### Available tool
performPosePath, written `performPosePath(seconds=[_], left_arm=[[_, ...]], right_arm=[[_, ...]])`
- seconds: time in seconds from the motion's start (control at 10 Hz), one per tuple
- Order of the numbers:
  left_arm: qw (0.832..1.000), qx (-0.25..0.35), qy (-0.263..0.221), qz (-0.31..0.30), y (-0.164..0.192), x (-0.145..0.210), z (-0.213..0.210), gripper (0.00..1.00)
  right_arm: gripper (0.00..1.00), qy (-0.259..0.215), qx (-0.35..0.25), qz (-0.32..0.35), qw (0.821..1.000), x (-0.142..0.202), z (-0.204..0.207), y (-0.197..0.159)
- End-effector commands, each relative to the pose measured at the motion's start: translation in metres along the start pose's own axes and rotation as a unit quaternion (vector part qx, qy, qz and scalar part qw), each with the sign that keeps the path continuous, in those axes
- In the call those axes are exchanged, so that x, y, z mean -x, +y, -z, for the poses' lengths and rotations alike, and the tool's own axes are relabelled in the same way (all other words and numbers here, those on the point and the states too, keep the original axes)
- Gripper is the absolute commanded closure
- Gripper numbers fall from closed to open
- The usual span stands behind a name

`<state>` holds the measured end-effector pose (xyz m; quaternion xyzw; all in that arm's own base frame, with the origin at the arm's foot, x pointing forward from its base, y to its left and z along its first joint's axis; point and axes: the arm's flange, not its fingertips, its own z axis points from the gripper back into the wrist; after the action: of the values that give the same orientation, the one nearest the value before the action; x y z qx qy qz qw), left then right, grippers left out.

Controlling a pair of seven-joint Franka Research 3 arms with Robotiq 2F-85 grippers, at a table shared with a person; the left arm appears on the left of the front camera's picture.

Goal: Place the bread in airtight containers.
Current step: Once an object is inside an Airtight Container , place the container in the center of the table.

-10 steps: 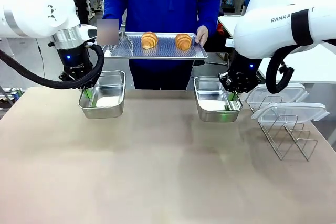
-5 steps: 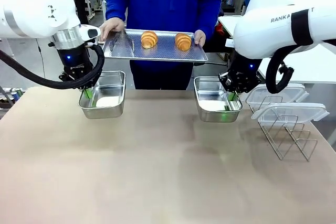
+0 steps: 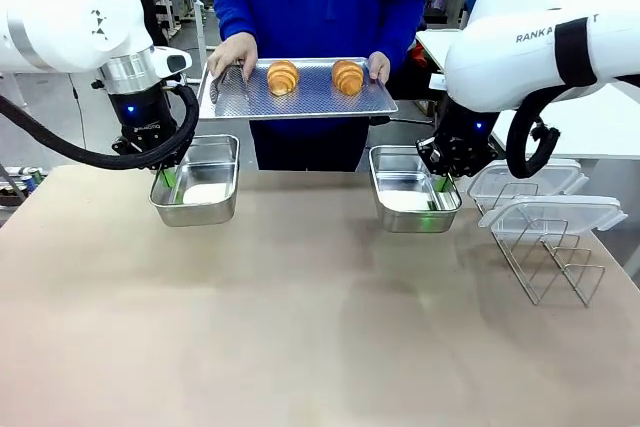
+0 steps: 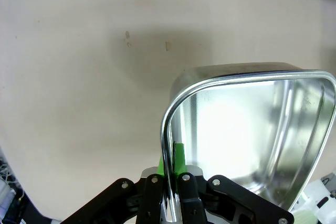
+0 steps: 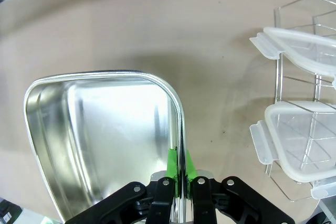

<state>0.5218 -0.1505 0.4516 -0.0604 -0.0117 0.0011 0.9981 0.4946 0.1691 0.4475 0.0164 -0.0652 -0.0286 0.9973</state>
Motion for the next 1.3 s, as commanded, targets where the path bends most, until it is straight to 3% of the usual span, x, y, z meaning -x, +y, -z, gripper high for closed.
performPosePath(seconds=[0.0,1.2], left_arm=[[1.0,0.0,-0.002,0.002,-0.0001,0.0006,-0.0025,0.97],[1.0,0.0,-0.002,0.002,-0.0001,0.0006,-0.0025,0.97]], right_arm=[[0.96,-0.005,-0.001,0.0,1.0,-0.0004,-0.004,-0.0001],[0.96,-0.005,-0.001,0.0,1.0,-0.0004,-0.004,-0.0001]])
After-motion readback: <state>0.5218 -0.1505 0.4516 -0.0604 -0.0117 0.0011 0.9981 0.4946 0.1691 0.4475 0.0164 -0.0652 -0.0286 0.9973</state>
